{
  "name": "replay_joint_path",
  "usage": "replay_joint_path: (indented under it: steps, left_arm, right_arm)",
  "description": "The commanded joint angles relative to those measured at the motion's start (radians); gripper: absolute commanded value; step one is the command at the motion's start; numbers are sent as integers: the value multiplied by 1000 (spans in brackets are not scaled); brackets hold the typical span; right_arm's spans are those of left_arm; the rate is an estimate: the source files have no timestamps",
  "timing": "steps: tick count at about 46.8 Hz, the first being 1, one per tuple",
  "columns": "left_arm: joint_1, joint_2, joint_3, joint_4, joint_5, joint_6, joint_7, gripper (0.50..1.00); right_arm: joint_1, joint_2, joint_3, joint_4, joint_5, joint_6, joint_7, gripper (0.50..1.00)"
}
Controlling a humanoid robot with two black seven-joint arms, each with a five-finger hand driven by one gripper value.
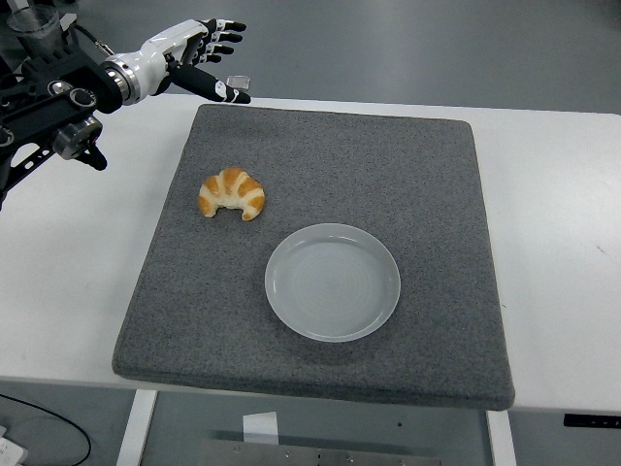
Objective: Place the bread on the plate
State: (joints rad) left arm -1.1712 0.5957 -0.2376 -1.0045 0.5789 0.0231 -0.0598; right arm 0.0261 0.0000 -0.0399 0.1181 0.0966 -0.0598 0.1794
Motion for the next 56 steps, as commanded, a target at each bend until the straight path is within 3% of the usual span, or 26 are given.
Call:
replay_joint_path:
  steps: [1, 9, 21, 39, 44, 56]
  left_arm:
    - [-8, 21, 38, -34, 9, -3, -2, 1000]
    - [-47, 41, 144, -46, 102, -6, -25, 1000]
    - [-51, 55, 187, -74, 246, -32, -63, 1000]
    - [-102, 68, 265, -83, 413, -141, -97, 1000]
    - [-107, 78, 268, -80, 464, -181, -136, 1000]
    - [-108, 92, 282, -68, 584, -199, -173, 1000]
  right_arm:
    - [0, 0, 0, 0, 0, 0, 0, 932]
    - [0, 0, 0, 0, 0, 0, 0, 932]
    - [0, 0, 0, 0, 0, 0, 0, 932]
    - [0, 0, 2, 0, 0, 0, 0, 932]
    - [0, 0, 0, 0, 0, 0, 0, 932]
    - [0, 0, 0, 0, 0, 0, 0, 932]
